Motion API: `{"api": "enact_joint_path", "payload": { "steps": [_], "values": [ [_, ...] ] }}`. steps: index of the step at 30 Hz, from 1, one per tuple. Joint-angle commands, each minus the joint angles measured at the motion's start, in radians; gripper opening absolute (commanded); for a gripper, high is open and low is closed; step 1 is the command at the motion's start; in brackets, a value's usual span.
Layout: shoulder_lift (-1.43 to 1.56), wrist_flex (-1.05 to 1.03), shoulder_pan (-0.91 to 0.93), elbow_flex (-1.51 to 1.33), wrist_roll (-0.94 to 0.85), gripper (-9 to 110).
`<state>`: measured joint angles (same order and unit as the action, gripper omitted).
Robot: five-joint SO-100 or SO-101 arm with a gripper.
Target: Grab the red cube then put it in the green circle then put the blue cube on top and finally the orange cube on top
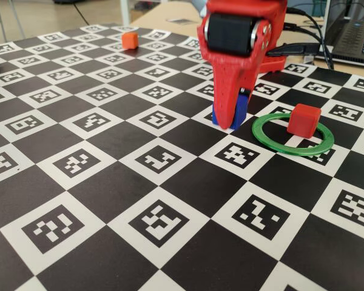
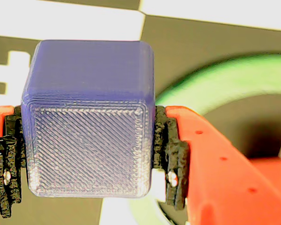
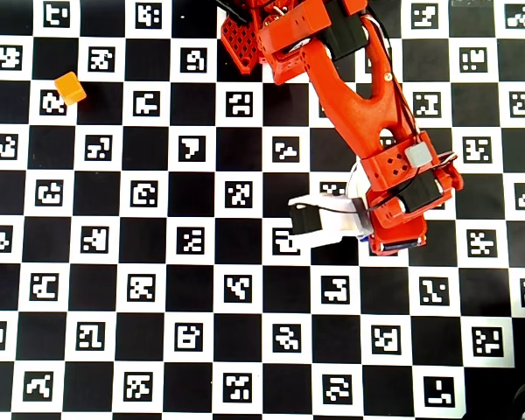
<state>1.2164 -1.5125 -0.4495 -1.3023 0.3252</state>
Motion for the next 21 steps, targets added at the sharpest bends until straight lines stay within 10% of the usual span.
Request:
{"api": "enact_joint_path", "payload": {
  "steps": [1, 21],
  "values": [
    [0.169, -0.150, -0.003, 0.158, 0.043, -2],
    [0.446, -0.325, -0.135, 0.038, 0.173, -4]
  ]
}}
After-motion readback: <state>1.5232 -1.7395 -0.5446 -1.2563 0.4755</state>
